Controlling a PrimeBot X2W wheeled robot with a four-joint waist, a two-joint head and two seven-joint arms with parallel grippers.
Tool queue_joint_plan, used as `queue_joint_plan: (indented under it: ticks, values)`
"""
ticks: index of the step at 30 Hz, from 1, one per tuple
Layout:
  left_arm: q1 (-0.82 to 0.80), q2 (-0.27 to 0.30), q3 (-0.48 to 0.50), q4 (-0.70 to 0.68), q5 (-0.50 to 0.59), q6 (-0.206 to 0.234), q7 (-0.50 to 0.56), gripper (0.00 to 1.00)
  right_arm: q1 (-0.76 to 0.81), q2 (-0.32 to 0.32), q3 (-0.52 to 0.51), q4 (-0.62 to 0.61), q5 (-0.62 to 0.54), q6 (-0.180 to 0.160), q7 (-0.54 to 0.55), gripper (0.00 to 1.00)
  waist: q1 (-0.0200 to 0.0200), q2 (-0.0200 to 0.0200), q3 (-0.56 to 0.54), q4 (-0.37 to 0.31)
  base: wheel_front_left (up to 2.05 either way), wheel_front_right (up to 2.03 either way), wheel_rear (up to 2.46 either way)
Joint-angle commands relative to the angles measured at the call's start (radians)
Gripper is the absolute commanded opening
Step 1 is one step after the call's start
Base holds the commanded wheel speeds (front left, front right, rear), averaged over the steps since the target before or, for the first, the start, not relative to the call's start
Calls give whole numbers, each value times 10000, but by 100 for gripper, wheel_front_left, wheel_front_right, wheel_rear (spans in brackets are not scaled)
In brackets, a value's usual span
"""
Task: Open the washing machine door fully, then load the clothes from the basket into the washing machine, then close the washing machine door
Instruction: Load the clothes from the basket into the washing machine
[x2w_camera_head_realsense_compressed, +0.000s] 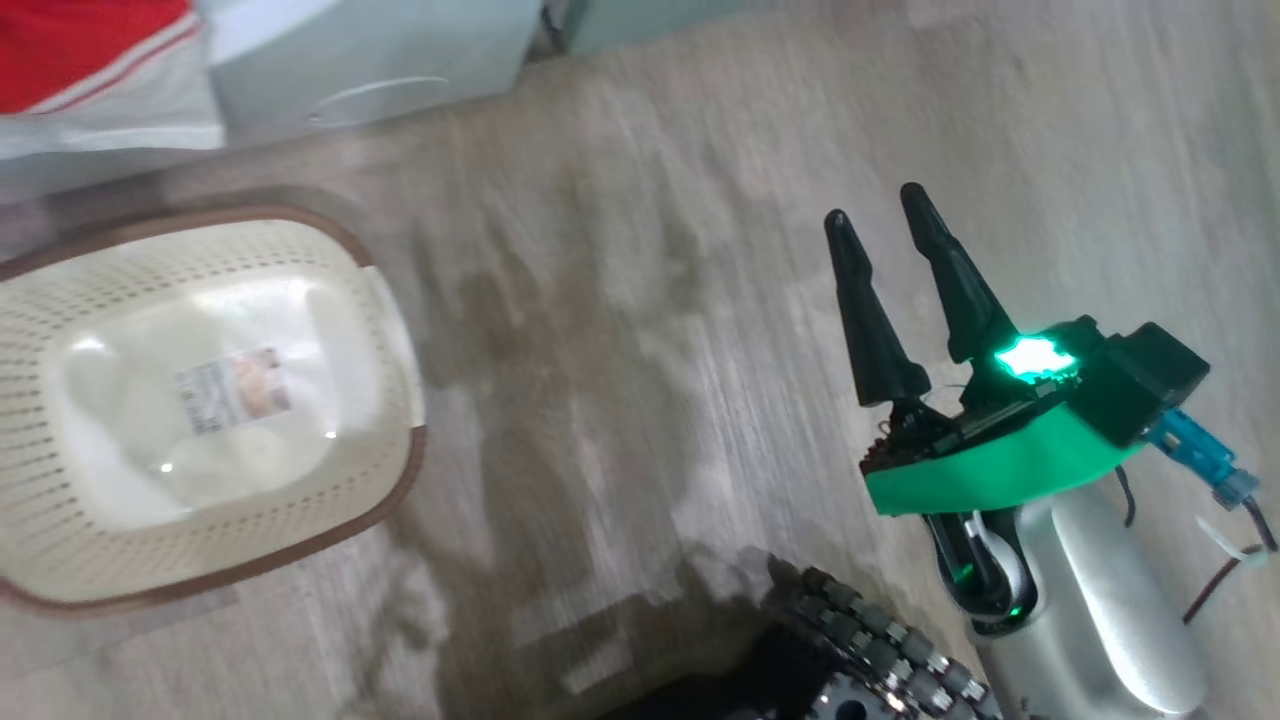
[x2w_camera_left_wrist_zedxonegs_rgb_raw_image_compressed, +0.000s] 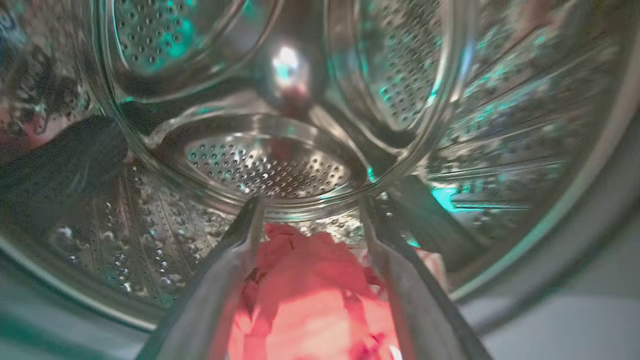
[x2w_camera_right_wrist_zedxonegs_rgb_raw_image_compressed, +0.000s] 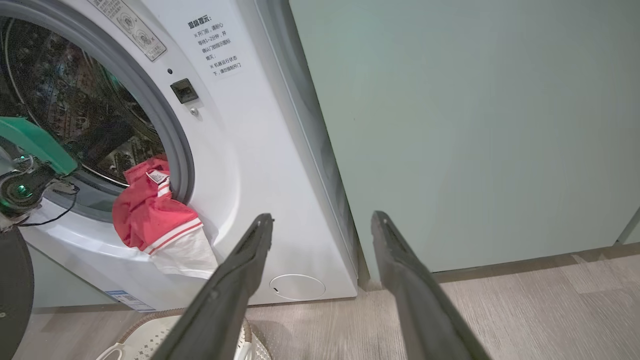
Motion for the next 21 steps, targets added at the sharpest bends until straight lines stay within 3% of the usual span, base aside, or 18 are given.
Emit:
queue_joint_plan:
  ticks: [1,10,21]
  values:
    - [425,246,284,-871,-91,150,-102,100,248,-37,54,-205,-124,0,-93,100,1,-1,-331,398,0,0,0]
    - [3742,-465,387,-4469,-178,1059,-176,100,179,-37,-340,116,-635,0,-93,100,1,-1,-884,1191,0,0,0]
    - [6749,-1253,685,-6217,-306,1789,-206,100,37,-37,-639,657,-1021,0,-93,100,1,-1,-1572,1899,0,0,0]
